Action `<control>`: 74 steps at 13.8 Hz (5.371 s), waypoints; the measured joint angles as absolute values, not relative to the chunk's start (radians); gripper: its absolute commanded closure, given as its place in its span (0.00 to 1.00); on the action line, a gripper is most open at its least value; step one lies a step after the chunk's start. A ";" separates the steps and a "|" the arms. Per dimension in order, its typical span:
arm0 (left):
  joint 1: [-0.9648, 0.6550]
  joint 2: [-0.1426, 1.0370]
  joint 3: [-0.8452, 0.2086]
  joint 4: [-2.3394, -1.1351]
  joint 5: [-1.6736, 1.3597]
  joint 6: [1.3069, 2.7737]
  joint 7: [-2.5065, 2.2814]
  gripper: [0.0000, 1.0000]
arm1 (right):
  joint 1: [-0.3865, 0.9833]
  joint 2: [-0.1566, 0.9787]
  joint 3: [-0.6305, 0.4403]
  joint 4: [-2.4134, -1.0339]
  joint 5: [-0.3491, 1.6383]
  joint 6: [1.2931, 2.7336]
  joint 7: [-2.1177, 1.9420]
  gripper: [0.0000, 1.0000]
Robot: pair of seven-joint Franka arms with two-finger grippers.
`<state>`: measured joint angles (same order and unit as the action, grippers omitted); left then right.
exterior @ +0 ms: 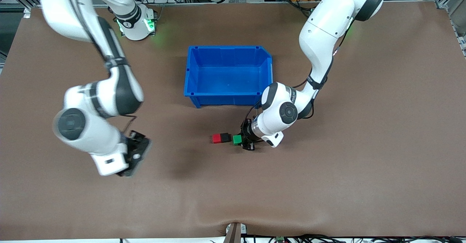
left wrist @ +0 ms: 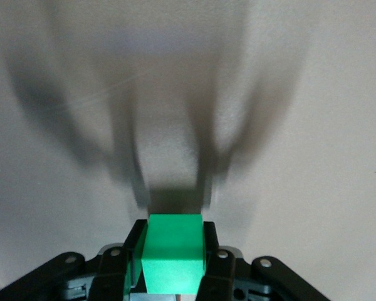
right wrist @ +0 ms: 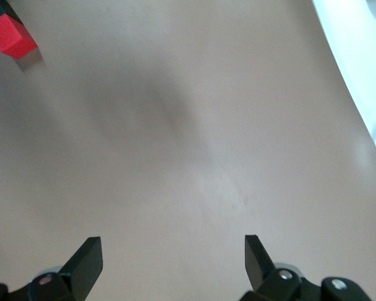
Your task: Attach green and red cubes to black cube
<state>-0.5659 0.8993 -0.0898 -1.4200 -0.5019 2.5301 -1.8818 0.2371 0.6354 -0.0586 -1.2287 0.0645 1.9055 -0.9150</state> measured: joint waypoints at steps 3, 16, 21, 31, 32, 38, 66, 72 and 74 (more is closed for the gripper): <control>-0.572 0.901 -0.090 -1.420 -0.502 2.530 -1.884 1.00 | 0.152 0.562 -0.059 -1.229 0.130 1.792 -0.915 0.00; -0.588 0.913 -0.090 -1.417 -0.502 2.528 -1.884 1.00 | 0.018 0.386 -0.054 -1.414 0.137 1.690 -0.710 0.00; -0.588 0.913 -0.090 -1.416 -0.488 2.527 -1.881 1.00 | 0.018 0.301 -0.050 -1.501 0.134 1.706 -0.509 0.00; -0.588 0.915 -0.086 -1.397 -0.473 2.429 -1.823 0.00 | -0.049 0.131 -0.062 -1.507 0.098 1.589 -0.376 0.00; -0.588 0.917 -0.085 -1.399 -0.465 2.425 -1.821 0.00 | -0.049 0.118 -0.061 -1.507 0.097 1.571 -0.335 0.00; -0.547 0.868 -0.076 -1.352 -0.378 2.297 -1.793 0.00 | -0.062 0.070 -0.062 -1.513 0.094 1.489 -0.075 0.00; -0.114 0.245 -0.067 -1.366 -0.022 1.484 -0.778 0.00 | -0.022 0.036 -0.041 -1.497 0.010 1.481 0.067 0.00; -0.049 0.092 -0.063 -1.493 -0.017 1.467 -0.422 0.00 | -0.022 0.036 -0.041 -1.497 0.011 1.481 0.067 0.00; -0.030 0.021 -0.061 -1.565 -0.017 1.467 -0.339 0.00 | -0.022 0.036 -0.041 -1.496 0.011 1.482 0.067 0.00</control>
<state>-0.0297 0.0211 -0.0612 -1.5647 -0.0168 1.4672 -0.3389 -0.0220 0.0357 -0.0414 -1.4964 0.0110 1.4815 0.0670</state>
